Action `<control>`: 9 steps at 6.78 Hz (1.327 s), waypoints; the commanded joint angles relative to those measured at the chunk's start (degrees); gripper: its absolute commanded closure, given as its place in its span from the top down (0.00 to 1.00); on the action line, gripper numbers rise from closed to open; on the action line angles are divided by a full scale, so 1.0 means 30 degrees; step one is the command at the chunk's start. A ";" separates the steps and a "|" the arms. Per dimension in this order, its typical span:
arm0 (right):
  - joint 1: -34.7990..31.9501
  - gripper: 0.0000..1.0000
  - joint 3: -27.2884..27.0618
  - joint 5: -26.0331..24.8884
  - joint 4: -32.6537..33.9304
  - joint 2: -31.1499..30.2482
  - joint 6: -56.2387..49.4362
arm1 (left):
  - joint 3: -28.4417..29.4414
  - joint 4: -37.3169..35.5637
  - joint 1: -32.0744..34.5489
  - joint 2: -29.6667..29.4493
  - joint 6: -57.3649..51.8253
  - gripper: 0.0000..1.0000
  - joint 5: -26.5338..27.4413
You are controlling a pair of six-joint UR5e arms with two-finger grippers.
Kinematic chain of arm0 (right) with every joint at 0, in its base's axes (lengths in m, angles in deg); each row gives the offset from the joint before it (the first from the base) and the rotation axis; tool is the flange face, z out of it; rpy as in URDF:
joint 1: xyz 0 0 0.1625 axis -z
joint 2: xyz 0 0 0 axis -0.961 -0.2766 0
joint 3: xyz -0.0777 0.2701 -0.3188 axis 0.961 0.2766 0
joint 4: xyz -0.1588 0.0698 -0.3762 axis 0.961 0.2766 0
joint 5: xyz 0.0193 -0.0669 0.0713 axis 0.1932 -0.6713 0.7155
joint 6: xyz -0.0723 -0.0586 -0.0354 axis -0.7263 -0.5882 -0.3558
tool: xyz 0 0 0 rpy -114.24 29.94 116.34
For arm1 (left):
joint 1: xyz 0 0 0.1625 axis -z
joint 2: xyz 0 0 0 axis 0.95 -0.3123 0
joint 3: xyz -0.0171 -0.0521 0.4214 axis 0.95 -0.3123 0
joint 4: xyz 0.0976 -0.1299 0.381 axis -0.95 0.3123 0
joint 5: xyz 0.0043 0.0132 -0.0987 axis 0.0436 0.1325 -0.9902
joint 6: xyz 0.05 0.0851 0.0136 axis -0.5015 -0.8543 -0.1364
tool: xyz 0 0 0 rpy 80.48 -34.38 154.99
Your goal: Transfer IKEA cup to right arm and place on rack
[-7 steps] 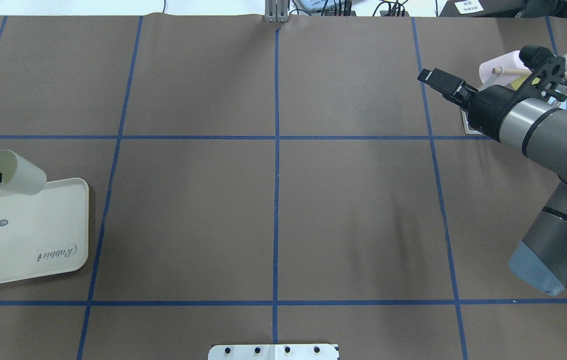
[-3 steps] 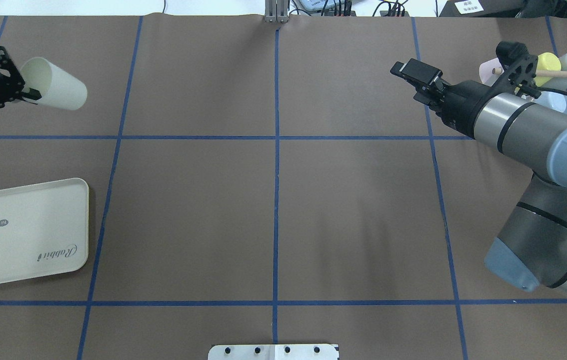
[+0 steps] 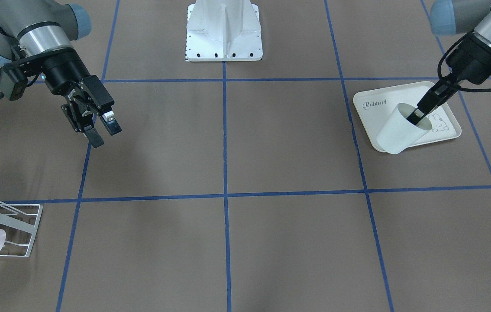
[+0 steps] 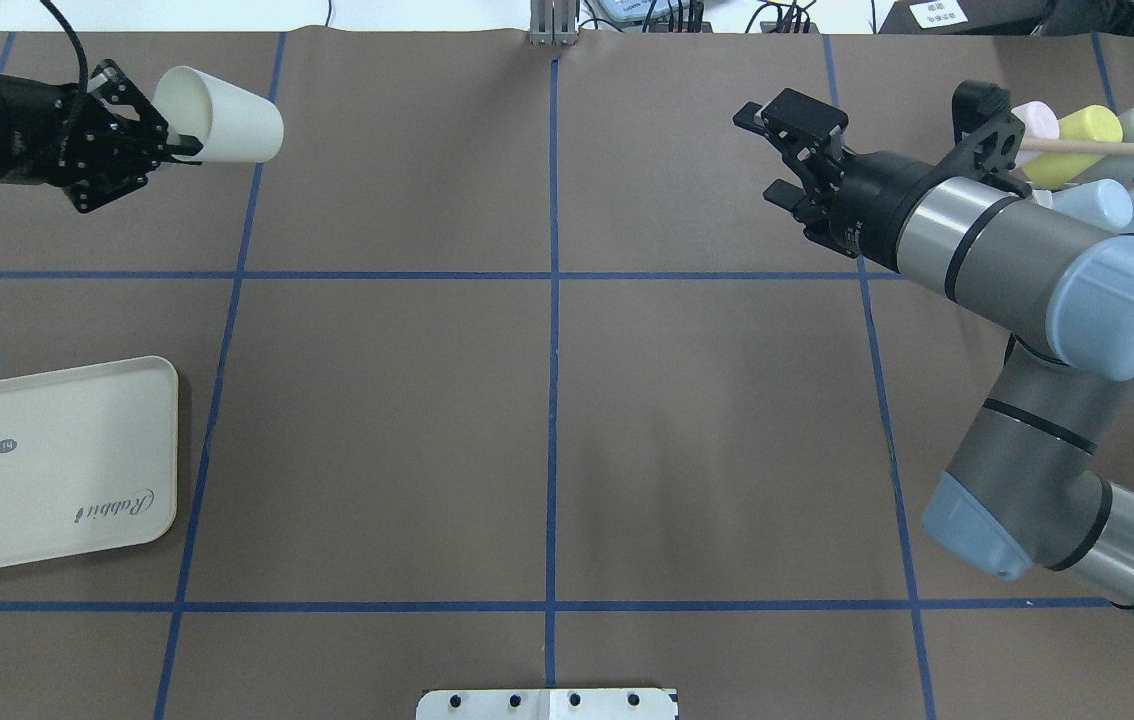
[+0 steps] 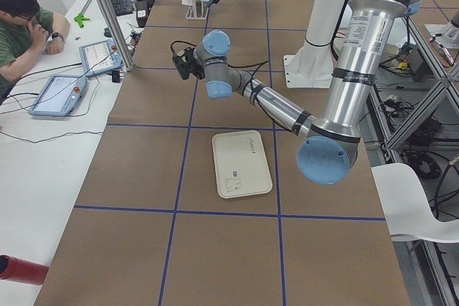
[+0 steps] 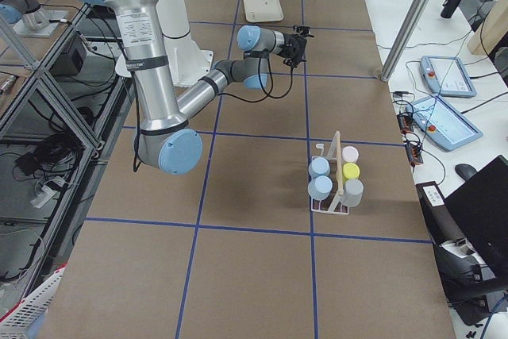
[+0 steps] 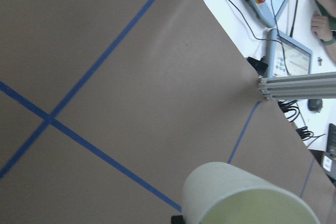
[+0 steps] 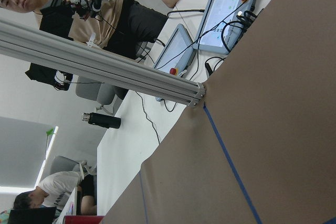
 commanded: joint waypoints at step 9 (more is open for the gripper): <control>0.2757 1.00 0.1759 -0.0374 -0.3470 0.4366 0.3829 | 0.5481 1.8151 -0.7814 -0.3236 0.8610 0.00 1.1242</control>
